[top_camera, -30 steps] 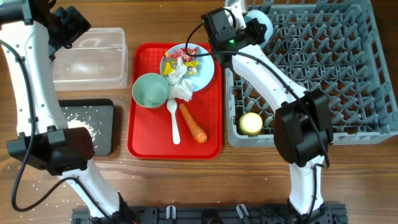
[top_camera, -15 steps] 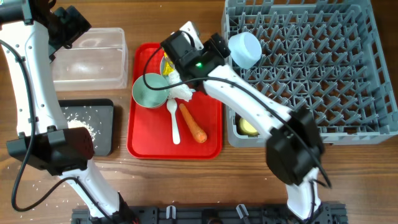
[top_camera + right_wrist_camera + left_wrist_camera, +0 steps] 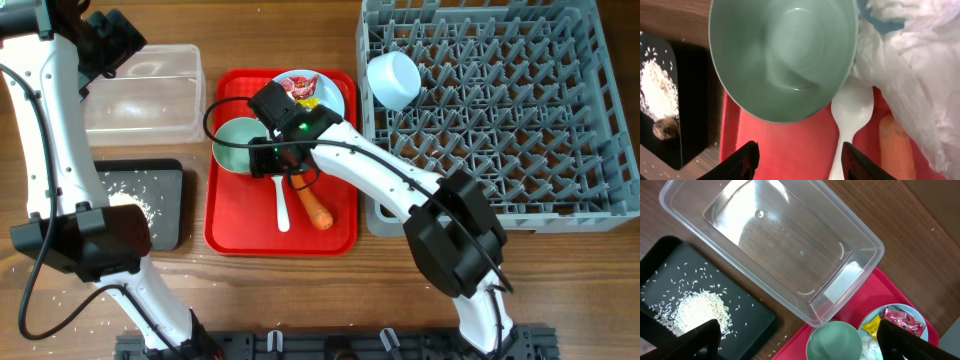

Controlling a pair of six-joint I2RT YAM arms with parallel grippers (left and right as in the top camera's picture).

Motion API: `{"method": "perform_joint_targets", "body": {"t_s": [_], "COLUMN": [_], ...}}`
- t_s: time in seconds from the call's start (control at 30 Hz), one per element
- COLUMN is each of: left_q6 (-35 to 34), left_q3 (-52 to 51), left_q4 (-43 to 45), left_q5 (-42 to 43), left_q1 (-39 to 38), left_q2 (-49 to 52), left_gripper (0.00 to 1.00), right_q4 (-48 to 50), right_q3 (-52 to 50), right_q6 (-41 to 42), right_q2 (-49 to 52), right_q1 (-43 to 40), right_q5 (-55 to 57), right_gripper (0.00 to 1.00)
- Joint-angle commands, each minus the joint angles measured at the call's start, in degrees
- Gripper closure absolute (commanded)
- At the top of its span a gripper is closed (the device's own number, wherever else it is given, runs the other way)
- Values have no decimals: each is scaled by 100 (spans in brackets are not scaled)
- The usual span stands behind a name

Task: Sort waste into correct bins and load items into the dishwasher rack
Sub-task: 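Grasp the mint-green bowl on the red tray with the right gripper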

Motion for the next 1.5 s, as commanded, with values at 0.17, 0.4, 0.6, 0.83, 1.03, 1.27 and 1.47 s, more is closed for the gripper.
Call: {"method": "perform_joint_targets", "body": {"t_s": [0.17, 0.4, 0.6, 0.83, 1.03, 1.27, 1.47], "left_q6": [-13, -13, -13, -13, -13, -13, -13], "left_q3": [-33, -33, -33, -33, -33, -33, -33], "left_q4": [-2, -2, -2, -2, -2, -2, -2], "left_q5": [7, 7, 4, 7, 7, 4, 7], "left_q1": [9, 9, 9, 9, 9, 9, 9], "left_q2": [66, 66, 66, 66, 66, 66, 66], "left_gripper": [0, 0, 0, 0, 0, 0, 0], "right_q4": [490, 522, 544, 739, 1405, 1377, 1381], "right_q3": [7, 7, 83, 83, 83, 81, 76], "right_q6": [435, 448, 258, 205, 424, 422, 422], "right_q2": [509, 588, 426, 15, 348, 590, 780], "right_q1": [11, -26, -74, -81, -83, -85, -85], "right_q5": [199, 487, 173, 420, 977, 964, 979], "right_gripper": [60, 96, 48, 42, 50, 74, 92]}}
